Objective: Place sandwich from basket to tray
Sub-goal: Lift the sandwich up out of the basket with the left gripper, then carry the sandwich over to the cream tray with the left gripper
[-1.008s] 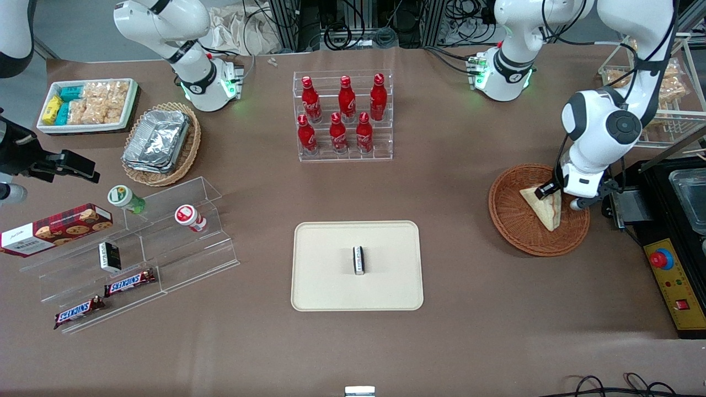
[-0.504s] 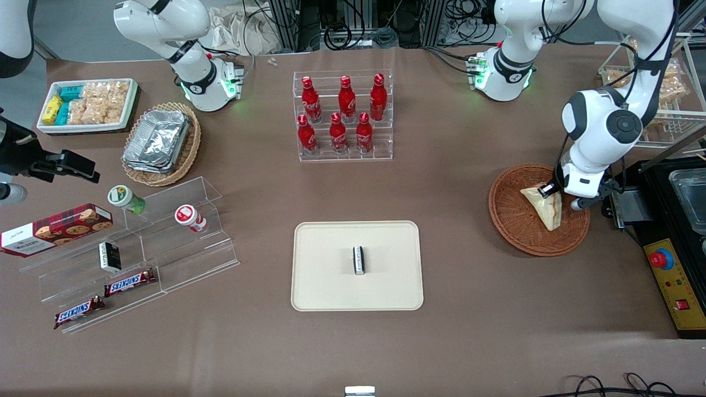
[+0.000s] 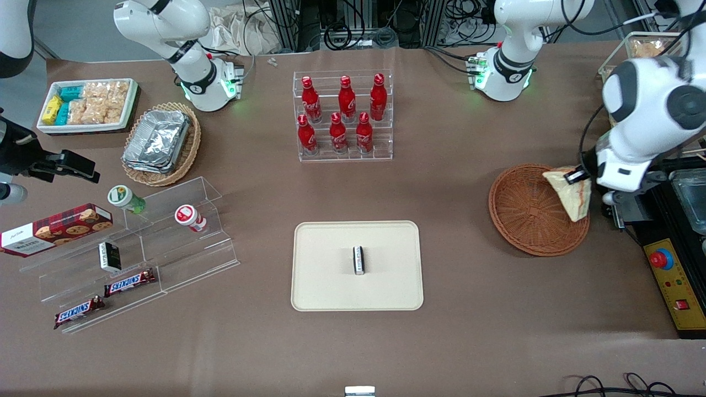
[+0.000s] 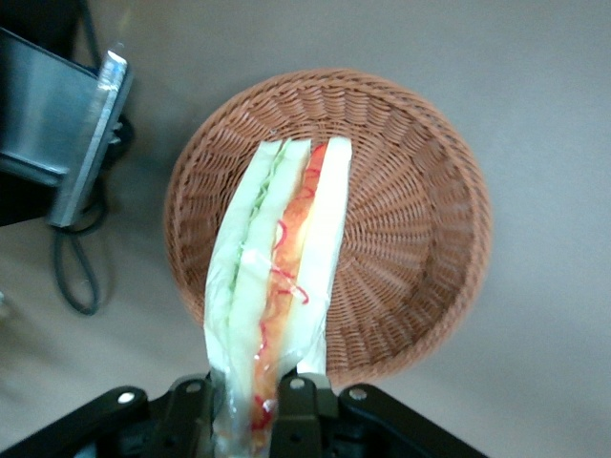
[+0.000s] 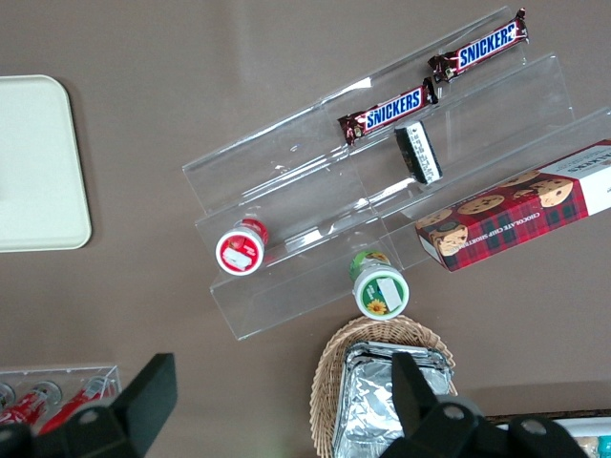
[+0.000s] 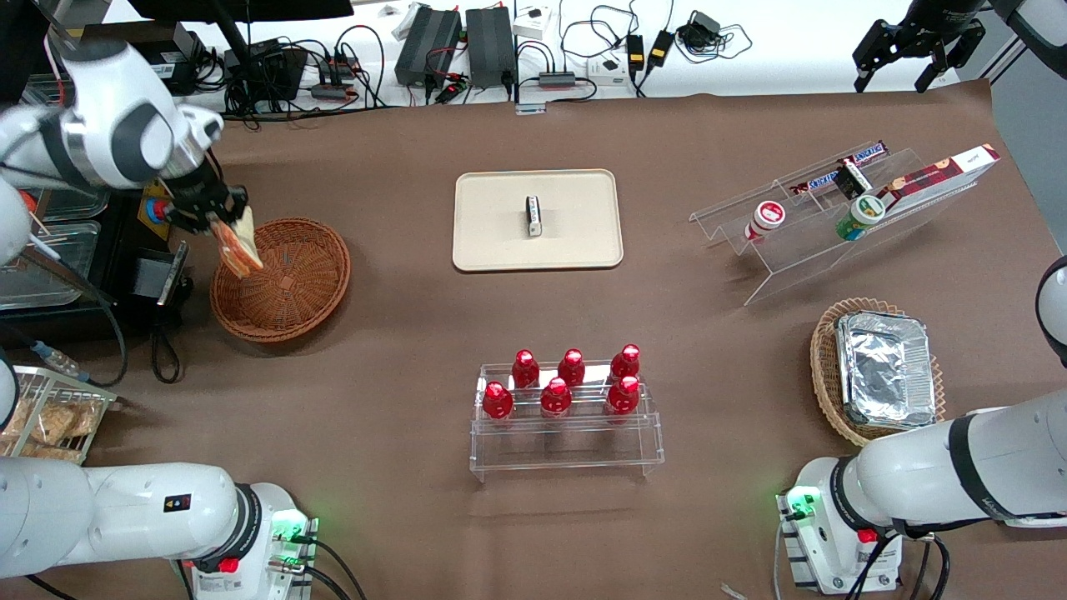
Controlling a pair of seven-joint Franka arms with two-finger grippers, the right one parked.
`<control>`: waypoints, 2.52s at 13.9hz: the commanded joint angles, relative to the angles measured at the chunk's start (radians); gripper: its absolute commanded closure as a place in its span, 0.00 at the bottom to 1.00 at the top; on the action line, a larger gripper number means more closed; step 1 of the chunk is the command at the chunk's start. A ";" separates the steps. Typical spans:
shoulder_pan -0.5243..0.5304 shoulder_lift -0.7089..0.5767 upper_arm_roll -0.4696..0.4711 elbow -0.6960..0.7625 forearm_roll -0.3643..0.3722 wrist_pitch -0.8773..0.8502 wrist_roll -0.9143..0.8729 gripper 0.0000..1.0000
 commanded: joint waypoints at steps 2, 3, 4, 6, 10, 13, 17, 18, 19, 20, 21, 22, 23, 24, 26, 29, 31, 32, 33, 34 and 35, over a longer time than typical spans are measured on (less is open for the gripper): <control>-0.005 0.034 -0.064 0.283 0.012 -0.248 0.013 1.00; -0.005 0.046 -0.094 0.339 0.012 -0.278 0.012 1.00; -0.005 0.066 -0.129 0.394 0.011 -0.301 0.007 1.00; -0.005 0.107 -0.211 0.487 -0.001 -0.341 -0.007 1.00; -0.005 0.236 -0.404 0.567 0.008 -0.331 -0.129 1.00; -0.031 0.380 -0.525 0.586 0.099 -0.236 -0.261 1.00; -0.143 0.581 -0.525 0.588 0.236 -0.081 -0.393 1.00; -0.155 0.622 -0.527 0.601 0.254 -0.050 -0.395 1.00; -0.183 0.667 -0.524 0.624 0.267 -0.017 -0.393 1.00; -0.192 0.708 -0.521 0.656 0.273 -0.001 -0.393 1.00; -0.204 0.756 -0.521 0.704 0.297 0.001 -0.396 1.00; -0.218 0.800 -0.521 0.747 0.314 0.002 -0.397 1.00; -0.229 0.840 -0.519 0.781 0.324 0.004 -0.397 1.00; -0.237 0.879 -0.518 0.811 0.348 0.008 -0.395 1.00; -0.244 0.940 -0.518 0.856 0.380 0.028 -0.398 1.00; -0.251 0.968 -0.510 0.859 0.411 0.033 -0.406 1.00; -0.251 0.982 -0.509 0.859 0.417 0.057 -0.416 1.00; -0.251 0.986 -0.509 0.858 0.428 0.063 -0.418 1.00; -0.251 0.991 -0.509 0.858 0.431 0.065 -0.424 0.86; -0.251 0.994 -0.509 0.858 0.434 0.068 -0.426 0.63; -0.251 0.994 -0.509 0.855 0.448 0.079 -0.429 0.57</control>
